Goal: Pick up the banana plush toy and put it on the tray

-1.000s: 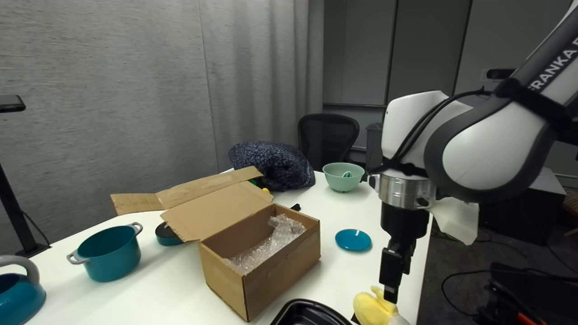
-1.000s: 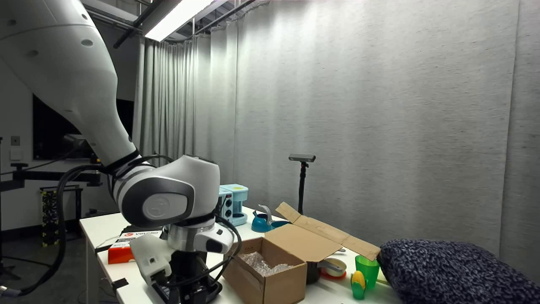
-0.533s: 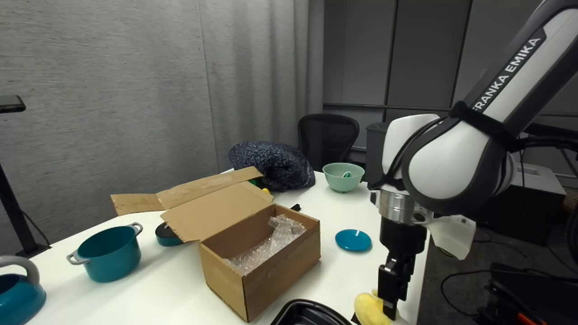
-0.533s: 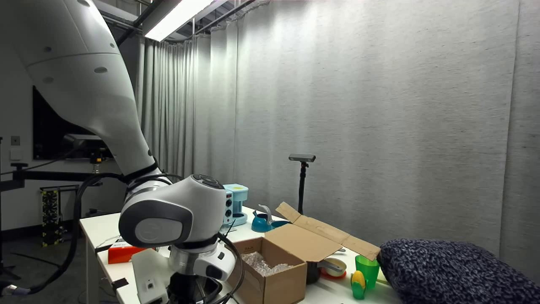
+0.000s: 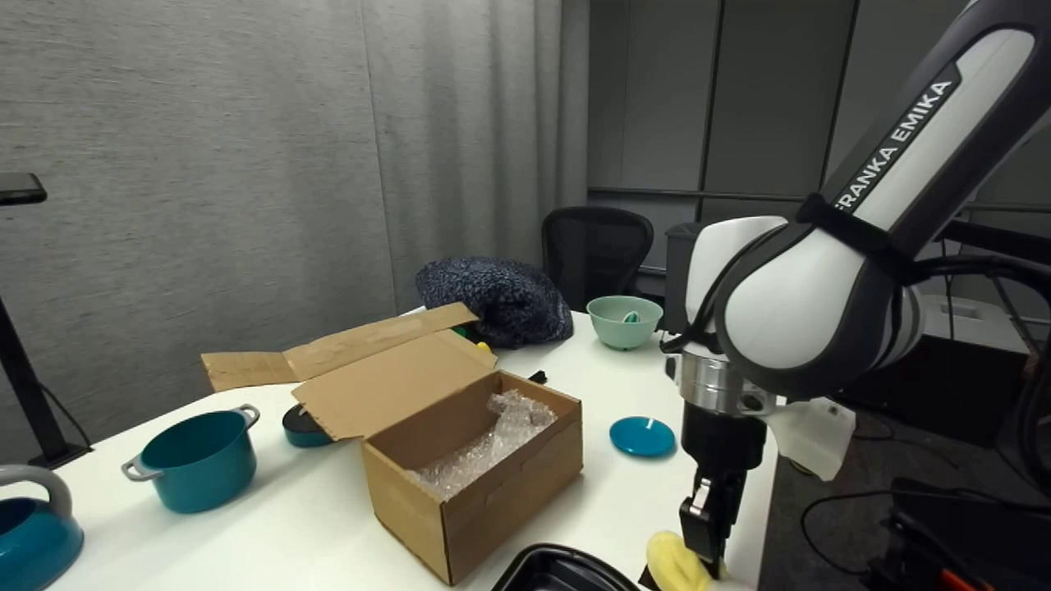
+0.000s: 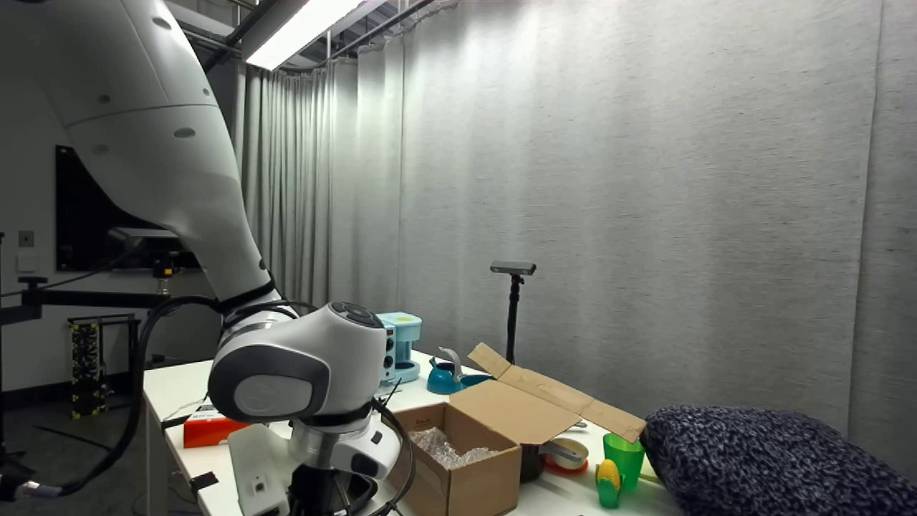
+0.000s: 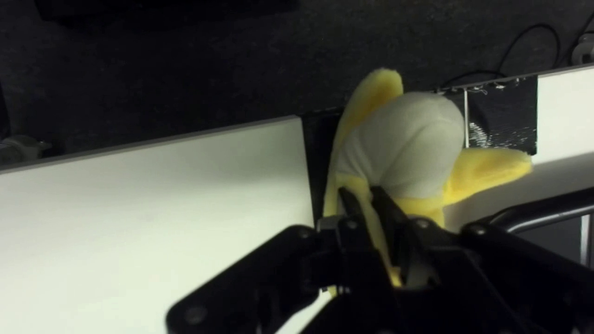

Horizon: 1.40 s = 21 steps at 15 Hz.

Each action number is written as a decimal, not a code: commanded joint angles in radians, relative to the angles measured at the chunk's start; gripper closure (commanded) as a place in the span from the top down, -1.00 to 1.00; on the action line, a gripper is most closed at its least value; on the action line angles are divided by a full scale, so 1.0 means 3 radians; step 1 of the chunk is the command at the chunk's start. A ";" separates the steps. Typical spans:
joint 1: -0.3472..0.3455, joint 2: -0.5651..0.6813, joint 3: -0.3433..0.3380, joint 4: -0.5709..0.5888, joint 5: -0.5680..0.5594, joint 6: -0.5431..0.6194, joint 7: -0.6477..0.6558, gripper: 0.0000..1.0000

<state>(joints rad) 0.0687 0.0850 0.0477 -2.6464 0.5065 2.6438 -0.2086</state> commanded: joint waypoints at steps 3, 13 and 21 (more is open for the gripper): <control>-0.0064 0.0034 0.0067 0.0053 -0.0013 0.0023 -0.0067 -0.98; -0.0039 -0.0840 -0.0009 0.0285 -0.1626 -0.1357 0.0316 -0.98; 0.0206 -0.0596 0.0041 0.0415 -0.0915 -0.0309 0.0106 -0.98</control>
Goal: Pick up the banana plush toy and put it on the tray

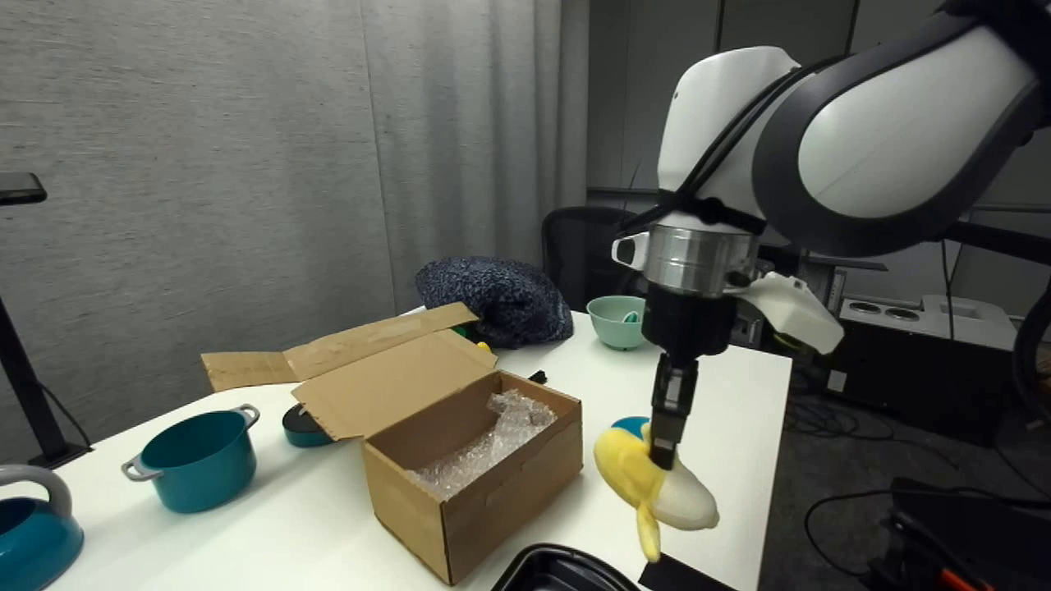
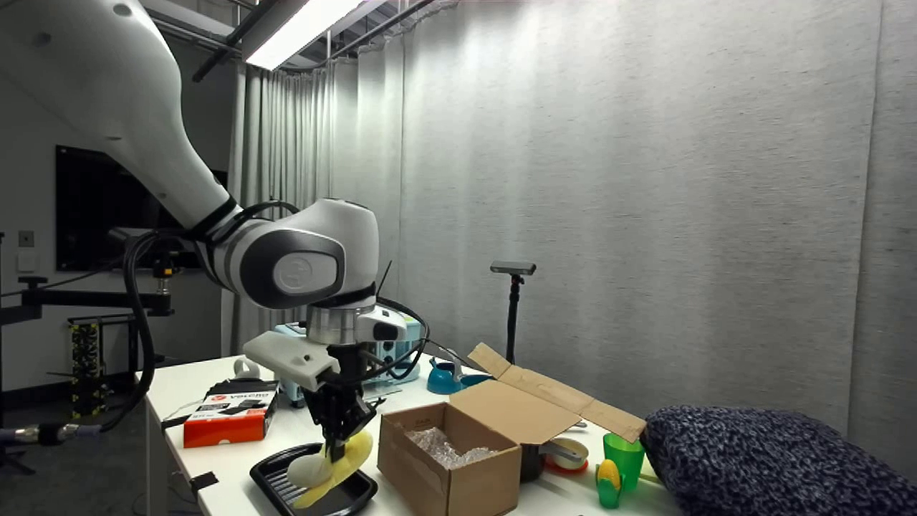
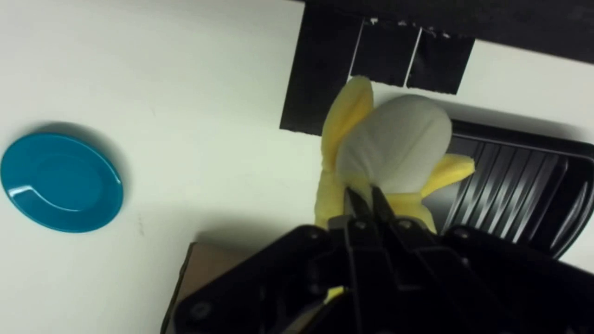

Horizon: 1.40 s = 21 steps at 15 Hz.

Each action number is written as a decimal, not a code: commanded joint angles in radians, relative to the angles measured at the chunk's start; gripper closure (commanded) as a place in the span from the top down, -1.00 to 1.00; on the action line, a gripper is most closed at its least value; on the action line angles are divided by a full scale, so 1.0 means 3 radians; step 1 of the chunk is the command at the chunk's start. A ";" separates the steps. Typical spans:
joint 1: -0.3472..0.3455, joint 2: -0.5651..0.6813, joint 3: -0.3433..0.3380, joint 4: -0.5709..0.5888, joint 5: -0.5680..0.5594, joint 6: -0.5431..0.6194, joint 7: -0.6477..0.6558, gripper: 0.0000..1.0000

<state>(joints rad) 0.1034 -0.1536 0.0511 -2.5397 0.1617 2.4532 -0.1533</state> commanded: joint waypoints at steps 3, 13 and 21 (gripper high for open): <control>0.0188 0.0488 0.0129 0.0185 0.0428 0.0570 -0.0109 -0.98; 0.0238 0.1242 0.0374 0.0619 -0.0163 0.0637 0.0243 -0.98; 0.0262 0.1155 0.0339 0.0661 -0.0537 0.0253 0.0347 0.37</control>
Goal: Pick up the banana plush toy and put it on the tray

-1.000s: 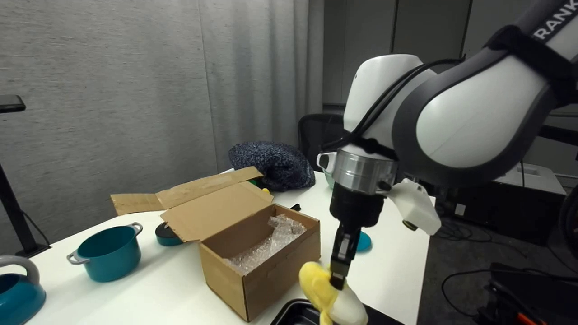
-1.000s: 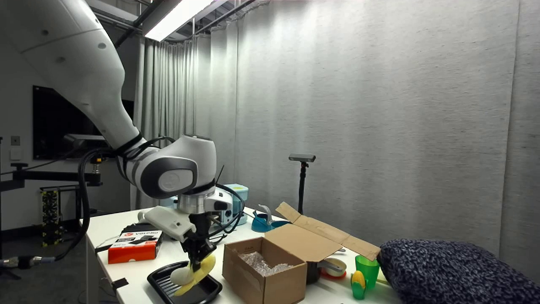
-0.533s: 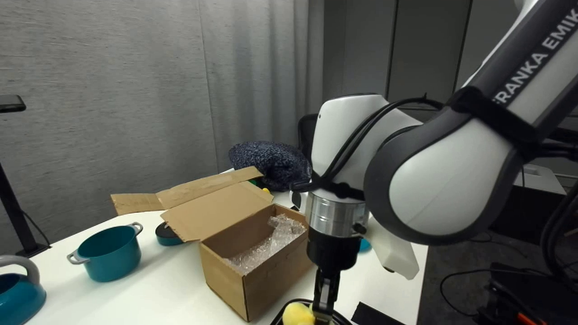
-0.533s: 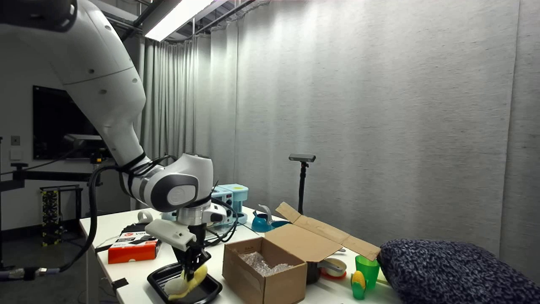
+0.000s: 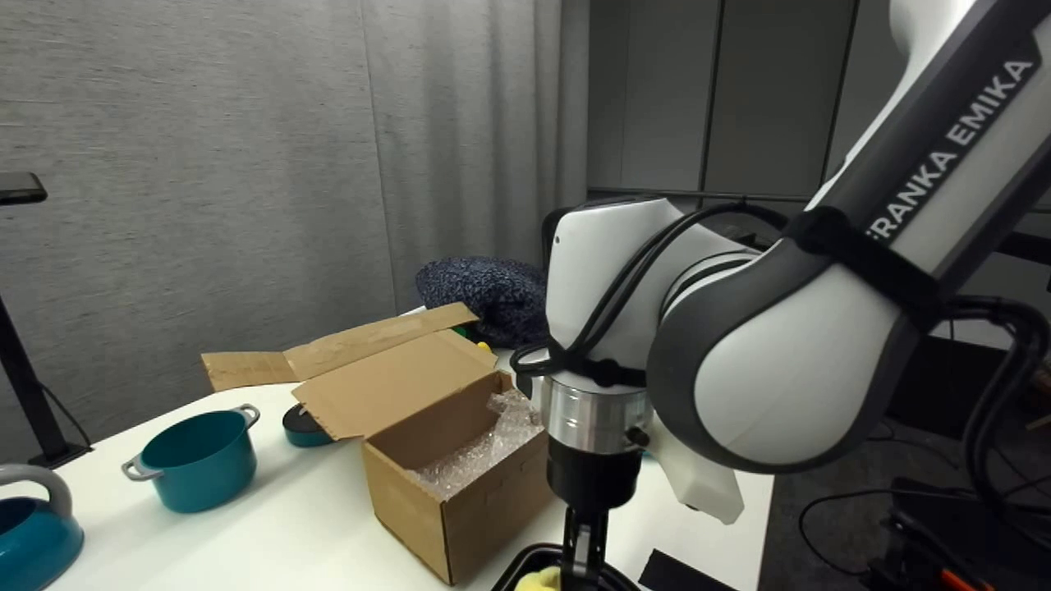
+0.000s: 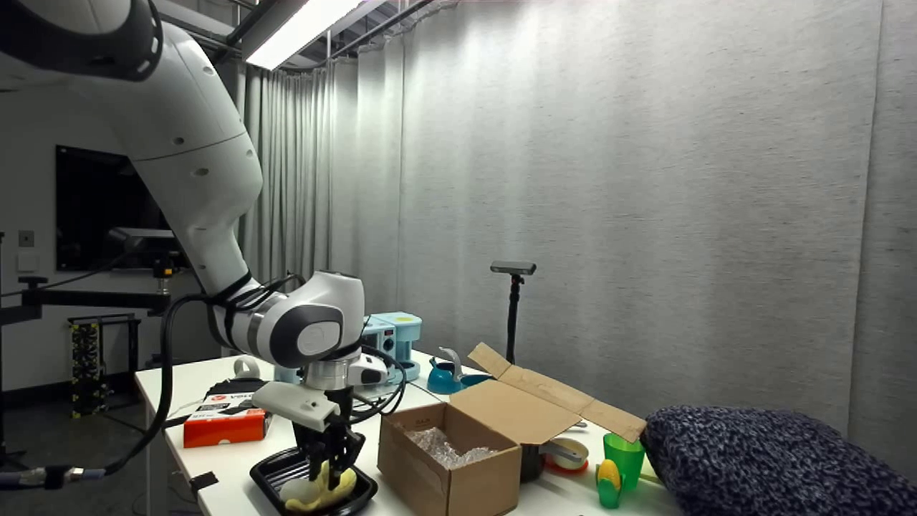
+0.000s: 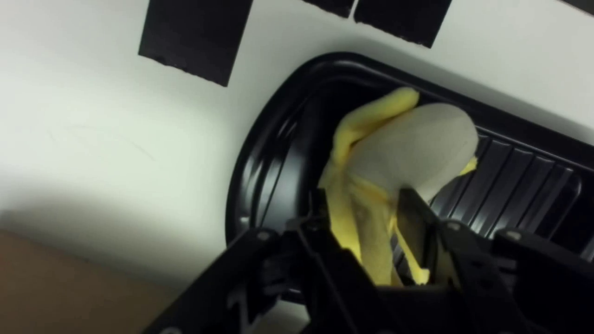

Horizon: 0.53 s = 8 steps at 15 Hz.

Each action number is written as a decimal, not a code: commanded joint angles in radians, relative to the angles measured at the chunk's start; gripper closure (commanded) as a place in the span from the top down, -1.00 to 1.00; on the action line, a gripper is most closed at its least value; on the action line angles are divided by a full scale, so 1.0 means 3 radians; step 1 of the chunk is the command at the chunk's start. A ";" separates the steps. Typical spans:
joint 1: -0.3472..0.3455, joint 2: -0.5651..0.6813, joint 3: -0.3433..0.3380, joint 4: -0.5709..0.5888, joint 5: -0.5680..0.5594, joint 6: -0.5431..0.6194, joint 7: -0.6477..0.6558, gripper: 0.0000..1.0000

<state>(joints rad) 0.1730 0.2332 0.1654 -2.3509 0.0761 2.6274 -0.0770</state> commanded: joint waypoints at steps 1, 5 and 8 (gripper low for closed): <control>0.0040 -0.0191 -0.0058 0.0016 -0.0352 -0.0423 0.0133 0.50; 0.0016 -0.0466 -0.0043 -0.0003 -0.0584 -0.0884 0.0177 1.00; -0.0027 -0.0703 -0.0069 -0.0038 -0.0707 -0.1112 0.0221 1.00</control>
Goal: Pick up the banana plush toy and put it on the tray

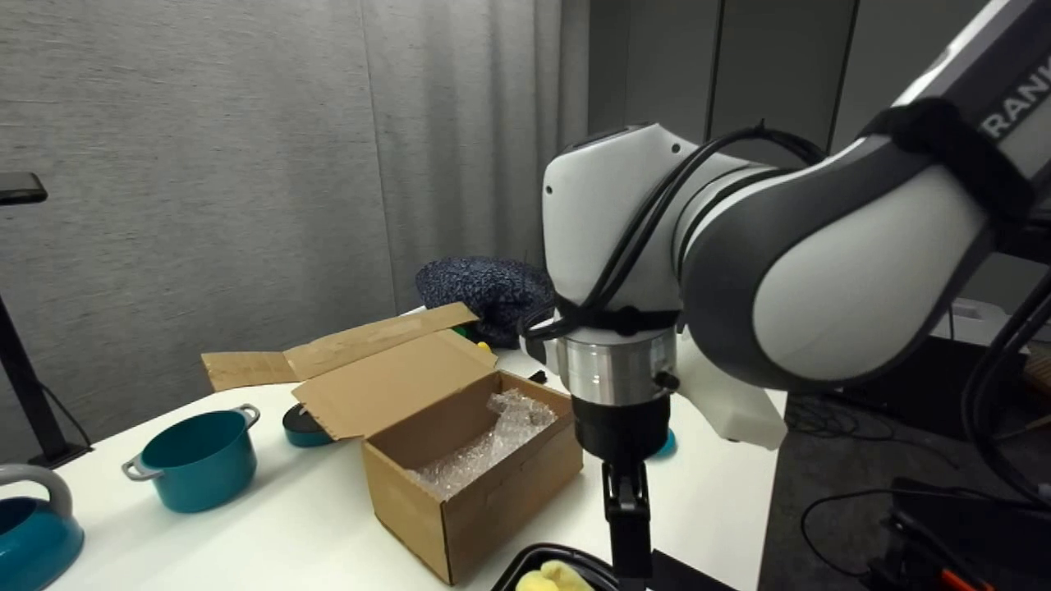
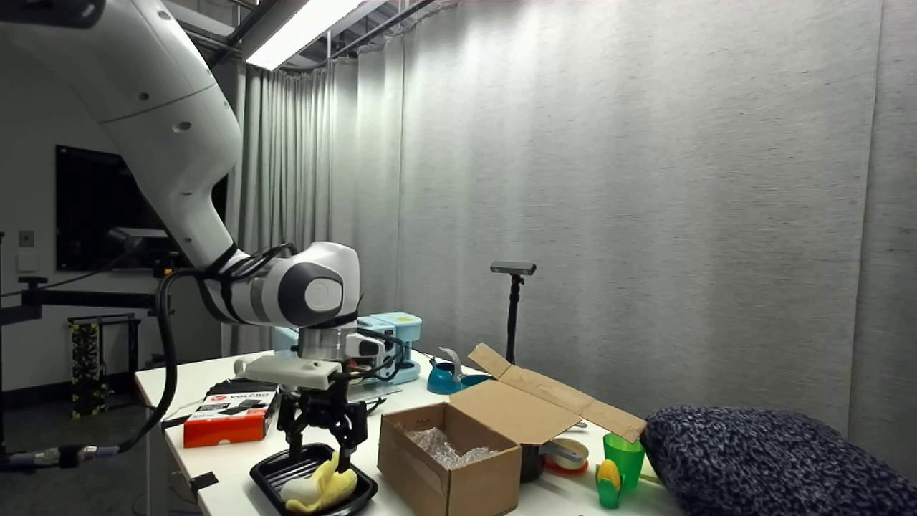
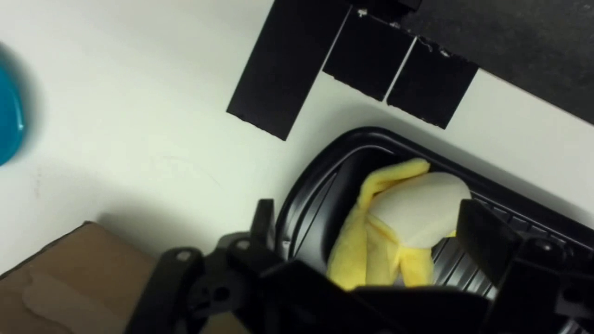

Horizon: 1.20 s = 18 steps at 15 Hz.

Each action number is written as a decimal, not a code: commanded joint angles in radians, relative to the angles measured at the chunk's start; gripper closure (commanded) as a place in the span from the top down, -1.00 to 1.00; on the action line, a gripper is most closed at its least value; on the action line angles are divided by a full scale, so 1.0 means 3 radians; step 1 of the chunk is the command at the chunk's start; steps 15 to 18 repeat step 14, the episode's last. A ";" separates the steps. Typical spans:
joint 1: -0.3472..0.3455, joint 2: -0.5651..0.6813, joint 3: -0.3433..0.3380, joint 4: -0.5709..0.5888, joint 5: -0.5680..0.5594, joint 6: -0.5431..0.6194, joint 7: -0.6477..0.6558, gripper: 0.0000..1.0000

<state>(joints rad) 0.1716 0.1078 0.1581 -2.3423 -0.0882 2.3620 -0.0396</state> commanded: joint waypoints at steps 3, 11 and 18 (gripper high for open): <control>-0.0103 -0.0441 -0.0113 -0.0072 -0.0215 -0.0365 0.0173 1.00; -0.0305 -0.0629 -0.0290 -0.0081 -0.0075 -0.0573 0.0307 1.00; -0.0302 -0.0547 -0.0283 -0.0054 -0.0114 -0.0496 0.0271 1.00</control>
